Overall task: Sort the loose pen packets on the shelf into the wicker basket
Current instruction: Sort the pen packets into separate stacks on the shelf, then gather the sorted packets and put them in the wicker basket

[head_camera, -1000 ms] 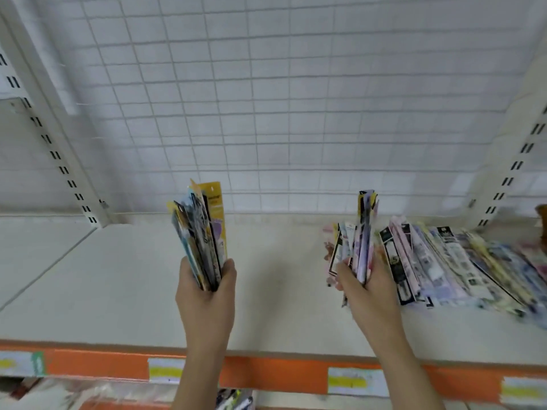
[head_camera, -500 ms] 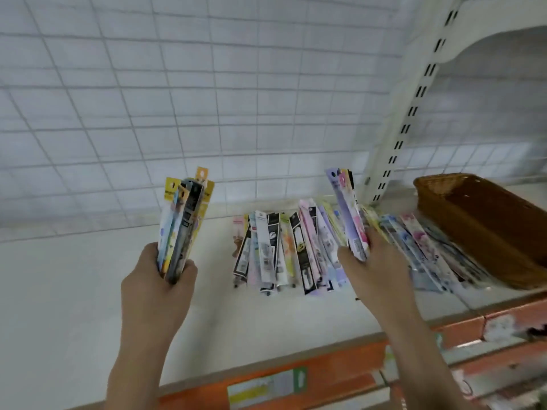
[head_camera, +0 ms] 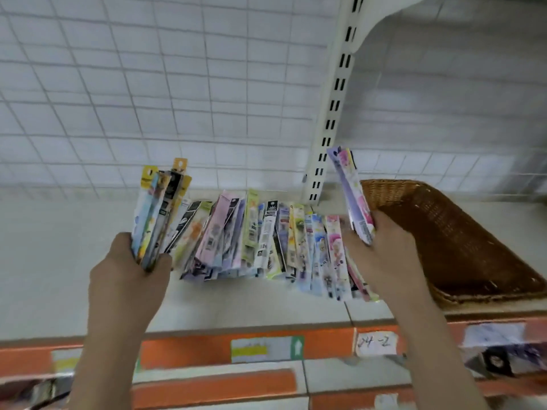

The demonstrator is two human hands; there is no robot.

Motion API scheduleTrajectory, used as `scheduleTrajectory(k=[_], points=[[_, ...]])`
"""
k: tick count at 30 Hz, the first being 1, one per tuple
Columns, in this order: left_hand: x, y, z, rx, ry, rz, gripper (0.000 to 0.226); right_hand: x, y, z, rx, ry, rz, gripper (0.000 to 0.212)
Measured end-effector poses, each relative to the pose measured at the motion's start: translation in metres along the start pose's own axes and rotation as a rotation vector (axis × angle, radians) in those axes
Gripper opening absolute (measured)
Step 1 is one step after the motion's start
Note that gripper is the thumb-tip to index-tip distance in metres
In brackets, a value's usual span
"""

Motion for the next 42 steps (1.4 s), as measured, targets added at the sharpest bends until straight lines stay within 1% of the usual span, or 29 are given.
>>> scheduleTrajectory(k=[3, 7, 11, 14, 17, 19, 22, 24, 26, 27, 28, 30, 31, 33, 36, 39, 42], points=[[0.024, 0.016, 0.027, -0.010, 0.025, -0.028, 0.016, -0.005, -0.024, 0.030, -0.016, 0.040, 0.009, 0.022], [0.036, 0.016, 0.045, -0.009, 0.026, -0.002, 0.015, -0.009, -0.034, 0.051, -0.041, 0.086, -0.011, 0.019], [0.036, 0.009, 0.050, 0.007, 0.005, 0.037, 0.015, -0.016, -0.034, 0.063, -0.076, 0.123, -0.056, 0.019], [0.033, 0.010, 0.047, 0.012, -0.024, 0.035, 0.013, -0.025, -0.039, 0.073, -0.156, 0.226, -0.064, 0.023], [0.031, 0.014, 0.043, 0.021, -0.059, 0.025, 0.012, -0.035, -0.049, 0.083, -0.145, 0.304, -0.072, 0.018], [0.031, 0.018, 0.044, 0.032, -0.079, 0.003, 0.011, -0.042, -0.055, 0.093, -0.100, 0.375, -0.112, 0.013], [0.033, 0.025, 0.048, 0.019, -0.079, -0.023, 0.010, -0.047, -0.057, 0.111, 0.025, 0.484, -0.259, 0.015], [0.036, 0.029, 0.053, 0.002, -0.071, -0.043, 0.010, -0.048, -0.059, 0.119, 0.087, 0.524, -0.341, 0.016], [0.041, 0.034, 0.059, 0.001, -0.063, -0.057, 0.013, -0.050, -0.065, 0.126, 0.136, 0.540, -0.381, 0.021], [0.044, 0.036, 0.063, 0.003, -0.059, -0.060, 0.014, -0.051, -0.069, 0.129, 0.157, 0.547, -0.393, 0.031], [0.048, 0.038, 0.067, 0.008, -0.056, -0.062, 0.015, -0.052, -0.071, 0.133, 0.180, 0.554, -0.406, 0.044], [0.055, 0.042, 0.075, 0.015, -0.056, -0.064, 0.015, -0.053, -0.075, 0.140, 0.213, 0.557, -0.430, 0.066], [0.060, 0.044, 0.080, 0.016, -0.056, -0.062, 0.014, -0.054, -0.077, 0.145, 0.215, 0.547, -0.430, 0.071], [0.072, 0.051, 0.091, 0.021, -0.051, -0.048, 0.013, -0.055, -0.079, 0.152, 0.210, 0.501, -0.422, 0.071], [0.090, 0.063, 0.110, 0.026, -0.047, -0.024, 0.013, -0.053, -0.081, 0.161, 0.210, 0.447, -0.462, 0.071], [0.108, 0.075, 0.134, 0.037, -0.014, -0.015, 0.012, -0.053, -0.083, 0.173, 0.221, 0.374, -0.464, 0.063], [0.124, 0.084, 0.152, 0.039, 0.024, 0.013, 0.021, -0.053, -0.087, 0.181, 0.319, 0.259, -0.443, 0.059]])
Point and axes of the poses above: each hand's wrist, its own x-axis away from the middle knuckle, its own y-axis out of the palm, z = x × y, the point moved 3 cm from there along -x, towards the middle knuckle, and after that the axes turned 2 degrees about -y, right-handed, at the moved point
